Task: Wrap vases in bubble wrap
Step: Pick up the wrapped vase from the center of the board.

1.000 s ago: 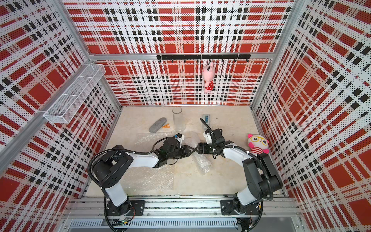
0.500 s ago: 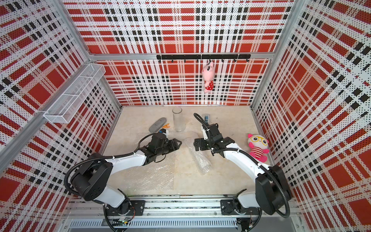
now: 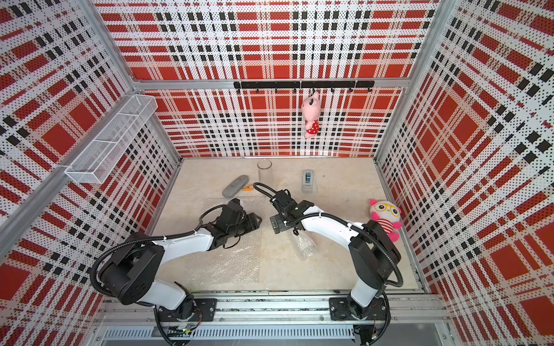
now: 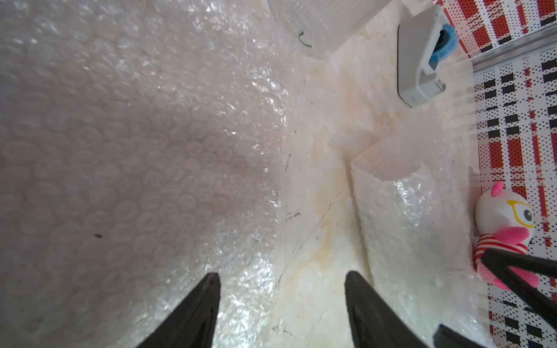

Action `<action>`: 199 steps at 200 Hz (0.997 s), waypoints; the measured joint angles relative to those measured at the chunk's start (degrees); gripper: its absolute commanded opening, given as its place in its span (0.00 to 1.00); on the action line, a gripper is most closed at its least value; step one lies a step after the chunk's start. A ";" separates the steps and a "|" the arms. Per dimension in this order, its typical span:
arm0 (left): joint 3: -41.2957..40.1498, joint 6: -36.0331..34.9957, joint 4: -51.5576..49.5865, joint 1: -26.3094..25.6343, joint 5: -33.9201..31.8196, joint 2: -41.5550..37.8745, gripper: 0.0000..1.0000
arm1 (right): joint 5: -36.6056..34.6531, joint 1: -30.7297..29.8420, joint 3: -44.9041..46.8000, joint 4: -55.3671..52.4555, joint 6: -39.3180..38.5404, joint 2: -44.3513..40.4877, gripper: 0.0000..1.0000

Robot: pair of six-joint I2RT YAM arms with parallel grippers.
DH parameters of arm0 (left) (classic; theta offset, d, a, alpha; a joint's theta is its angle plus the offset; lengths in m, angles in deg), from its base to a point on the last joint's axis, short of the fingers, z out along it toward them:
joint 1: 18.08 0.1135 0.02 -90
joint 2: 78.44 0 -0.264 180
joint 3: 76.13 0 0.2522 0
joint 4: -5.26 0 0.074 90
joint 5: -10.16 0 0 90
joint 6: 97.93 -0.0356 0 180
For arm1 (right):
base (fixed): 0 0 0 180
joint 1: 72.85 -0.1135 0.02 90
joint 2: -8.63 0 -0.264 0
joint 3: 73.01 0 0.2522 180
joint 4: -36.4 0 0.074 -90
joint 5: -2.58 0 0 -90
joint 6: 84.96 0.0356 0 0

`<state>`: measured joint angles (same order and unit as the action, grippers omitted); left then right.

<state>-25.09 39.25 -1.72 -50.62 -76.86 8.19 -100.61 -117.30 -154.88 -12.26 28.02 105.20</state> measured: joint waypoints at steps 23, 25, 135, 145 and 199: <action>0.00 -0.04 0.04 0.00 0.17 0.00 0.67 | -0.94 -0.04 0.02 0.13 0.63 2.47 1.00; 0.00 -0.04 0.04 0.00 0.22 0.00 0.67 | -1.05 -0.04 0.04 0.20 0.63 2.69 1.00; -0.33 -0.13 0.50 -0.02 1.14 0.00 0.63 | -2.99 0.02 3.10 4.35 0.55 8.87 0.48; -0.33 -0.13 0.50 -0.02 1.16 0.00 0.63 | -3.39 0.04 3.10 4.33 0.28 8.87 0.42; -0.76 -0.66 0.68 -0.02 1.36 0.00 0.62 | -1.75 6.12 4.61 5.31 -2.03 7.43 0.30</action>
<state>-25.85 38.59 -1.04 -50.64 -75.50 8.19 -102.36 -111.18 -150.27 -6.95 25.99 112.64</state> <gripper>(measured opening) 0.625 0.623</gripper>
